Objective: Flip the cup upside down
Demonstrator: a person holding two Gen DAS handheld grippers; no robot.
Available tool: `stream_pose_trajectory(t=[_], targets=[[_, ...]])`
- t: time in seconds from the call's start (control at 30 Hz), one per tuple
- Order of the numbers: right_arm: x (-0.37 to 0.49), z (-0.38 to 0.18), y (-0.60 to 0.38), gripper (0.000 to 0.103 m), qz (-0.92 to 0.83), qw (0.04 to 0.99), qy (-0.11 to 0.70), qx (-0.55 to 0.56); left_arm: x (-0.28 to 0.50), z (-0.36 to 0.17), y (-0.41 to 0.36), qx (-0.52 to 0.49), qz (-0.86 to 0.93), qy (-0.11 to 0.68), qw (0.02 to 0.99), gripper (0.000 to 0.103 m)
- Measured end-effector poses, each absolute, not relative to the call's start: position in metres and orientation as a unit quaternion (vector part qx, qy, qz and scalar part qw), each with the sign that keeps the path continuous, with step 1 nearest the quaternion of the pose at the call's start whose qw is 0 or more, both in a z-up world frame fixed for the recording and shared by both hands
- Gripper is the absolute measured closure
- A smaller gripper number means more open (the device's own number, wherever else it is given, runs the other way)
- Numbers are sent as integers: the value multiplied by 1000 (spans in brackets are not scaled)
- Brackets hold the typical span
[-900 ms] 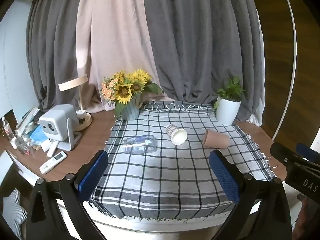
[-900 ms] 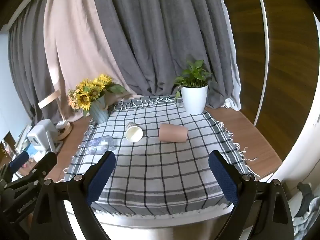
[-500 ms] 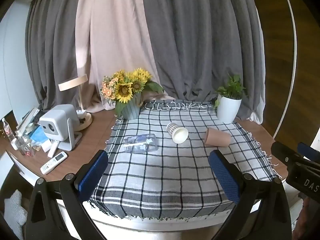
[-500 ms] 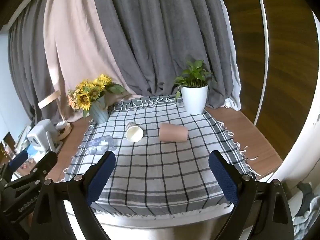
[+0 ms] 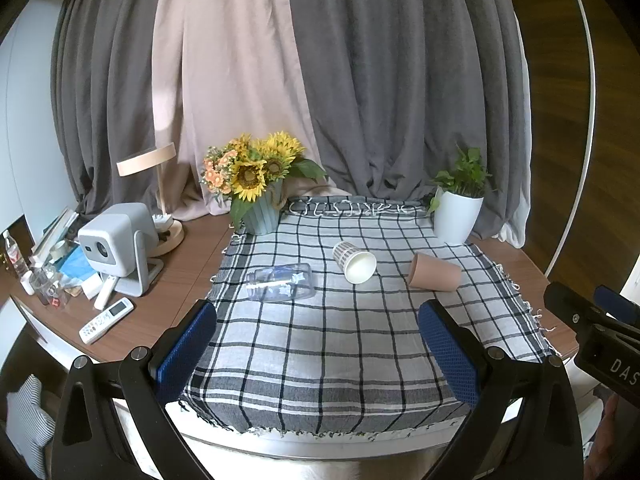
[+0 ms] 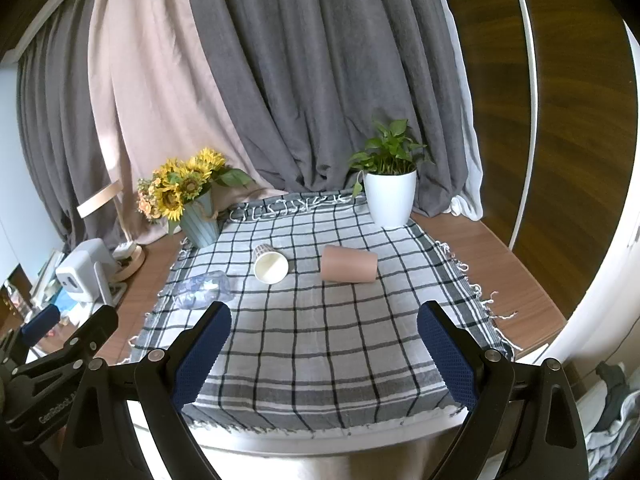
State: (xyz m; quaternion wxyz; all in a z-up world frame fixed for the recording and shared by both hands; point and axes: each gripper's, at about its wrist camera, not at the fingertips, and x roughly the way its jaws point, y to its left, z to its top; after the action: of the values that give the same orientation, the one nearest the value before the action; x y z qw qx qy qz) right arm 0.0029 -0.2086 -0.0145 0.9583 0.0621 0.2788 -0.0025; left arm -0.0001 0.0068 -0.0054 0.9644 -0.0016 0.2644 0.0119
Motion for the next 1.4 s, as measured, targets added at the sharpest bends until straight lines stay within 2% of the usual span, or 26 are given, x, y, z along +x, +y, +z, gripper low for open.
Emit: stream_pose_trajectory(t=[1.4], targets=[[4,-10,-209,8,-6,959,275,62,3,-2,-1,-2,11,266,964,0]])
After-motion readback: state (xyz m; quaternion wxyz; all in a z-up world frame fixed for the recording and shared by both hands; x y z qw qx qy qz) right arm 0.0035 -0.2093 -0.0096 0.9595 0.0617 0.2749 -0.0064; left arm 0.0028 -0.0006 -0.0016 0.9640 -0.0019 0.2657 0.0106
